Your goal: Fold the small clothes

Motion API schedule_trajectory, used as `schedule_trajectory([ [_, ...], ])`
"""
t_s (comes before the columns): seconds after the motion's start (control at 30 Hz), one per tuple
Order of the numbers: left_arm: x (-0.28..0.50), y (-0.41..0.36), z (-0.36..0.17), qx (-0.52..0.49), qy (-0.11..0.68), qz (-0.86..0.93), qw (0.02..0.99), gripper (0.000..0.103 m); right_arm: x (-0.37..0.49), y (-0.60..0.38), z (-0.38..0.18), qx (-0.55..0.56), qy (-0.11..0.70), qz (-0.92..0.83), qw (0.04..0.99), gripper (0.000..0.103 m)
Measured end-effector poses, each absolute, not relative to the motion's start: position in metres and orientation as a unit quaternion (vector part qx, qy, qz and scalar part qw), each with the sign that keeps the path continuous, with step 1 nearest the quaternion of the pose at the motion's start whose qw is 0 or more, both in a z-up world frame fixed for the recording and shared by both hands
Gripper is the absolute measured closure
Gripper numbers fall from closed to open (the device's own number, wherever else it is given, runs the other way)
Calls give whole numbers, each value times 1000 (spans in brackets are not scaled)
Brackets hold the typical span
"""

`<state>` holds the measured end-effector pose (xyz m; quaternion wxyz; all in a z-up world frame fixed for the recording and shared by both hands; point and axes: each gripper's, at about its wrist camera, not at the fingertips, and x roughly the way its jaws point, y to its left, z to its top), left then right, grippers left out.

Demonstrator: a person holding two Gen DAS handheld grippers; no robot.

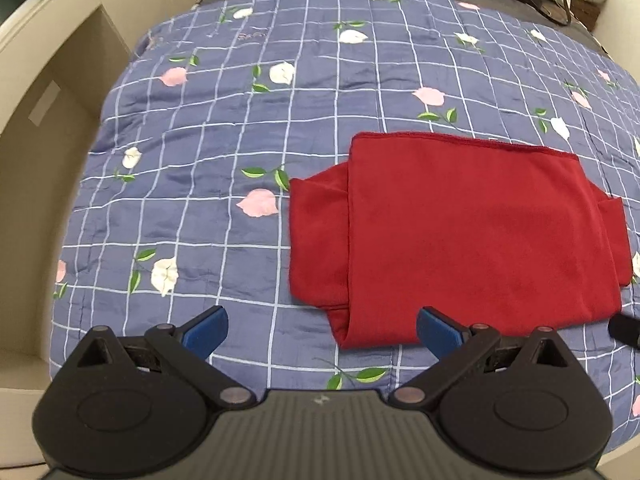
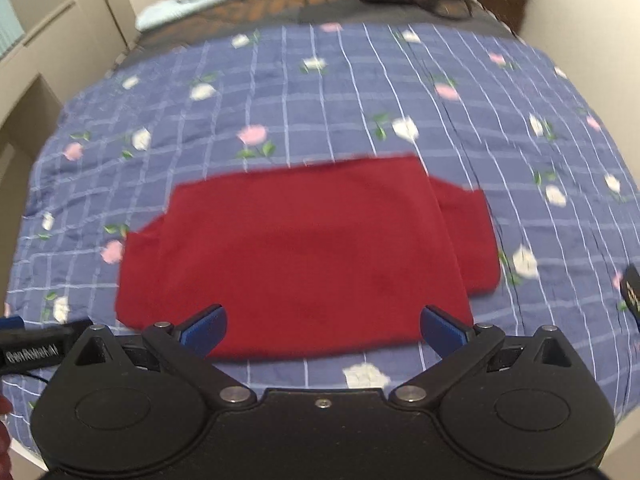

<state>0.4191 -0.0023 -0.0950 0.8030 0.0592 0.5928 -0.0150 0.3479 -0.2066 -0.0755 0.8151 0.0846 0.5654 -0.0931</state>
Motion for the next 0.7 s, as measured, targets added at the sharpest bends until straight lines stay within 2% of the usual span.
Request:
schedule_trajectory([
  [0.5, 462, -6, -150, 82, 627, -8, 775, 1, 350, -207, -142, 82, 638, -113, 757, 1],
  [0.7, 461, 13, -165, 10, 604, 40, 796, 1, 374, -205, -172, 19, 645, -74, 760, 1],
])
